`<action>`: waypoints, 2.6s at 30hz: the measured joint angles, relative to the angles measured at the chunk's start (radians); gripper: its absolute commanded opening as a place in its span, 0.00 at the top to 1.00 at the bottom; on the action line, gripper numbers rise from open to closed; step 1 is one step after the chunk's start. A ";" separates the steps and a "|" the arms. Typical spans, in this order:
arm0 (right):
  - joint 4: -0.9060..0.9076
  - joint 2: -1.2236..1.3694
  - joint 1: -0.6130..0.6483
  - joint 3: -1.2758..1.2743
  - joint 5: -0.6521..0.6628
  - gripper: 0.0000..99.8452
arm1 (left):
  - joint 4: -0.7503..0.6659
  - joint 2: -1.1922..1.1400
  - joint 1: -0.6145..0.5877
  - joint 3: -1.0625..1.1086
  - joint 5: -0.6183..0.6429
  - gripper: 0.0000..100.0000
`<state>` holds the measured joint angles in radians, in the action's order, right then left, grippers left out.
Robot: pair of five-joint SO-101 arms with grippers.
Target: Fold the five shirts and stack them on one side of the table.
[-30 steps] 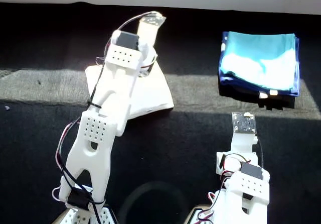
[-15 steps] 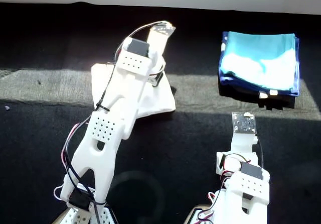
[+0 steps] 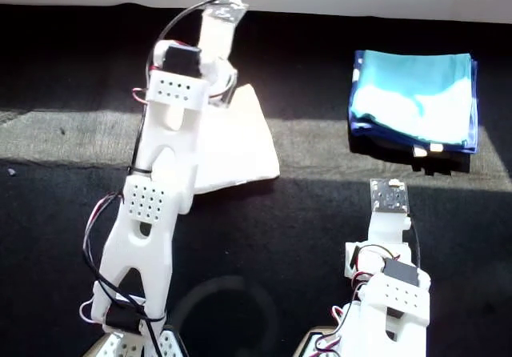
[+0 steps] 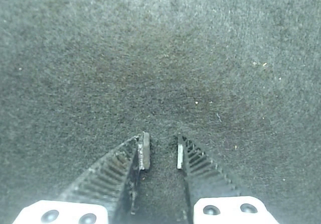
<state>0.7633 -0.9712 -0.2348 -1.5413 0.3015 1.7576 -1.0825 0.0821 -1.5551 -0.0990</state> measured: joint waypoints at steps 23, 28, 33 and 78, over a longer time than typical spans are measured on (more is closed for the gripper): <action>0.000 0.000 0.000 0.000 0.000 0.89 | -0.020 -0.269 -0.233 -0.066 0.000 0.87; 0.041 0.008 -0.002 0.058 0.000 0.89 | -0.006 -0.167 -0.195 -0.066 0.000 0.87; 0.195 0.020 -0.002 0.333 0.000 0.89 | 0.002 0.006 -0.180 -0.061 0.000 0.87; 0.740 2.008 0.735 2.779 -0.336 0.65 | -1.068 1.428 -0.575 2.618 0.015 0.99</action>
<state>1.5029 1.0372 0.5002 1.2375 -0.0345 0.6897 0.3460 -0.4933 1.0625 -0.0836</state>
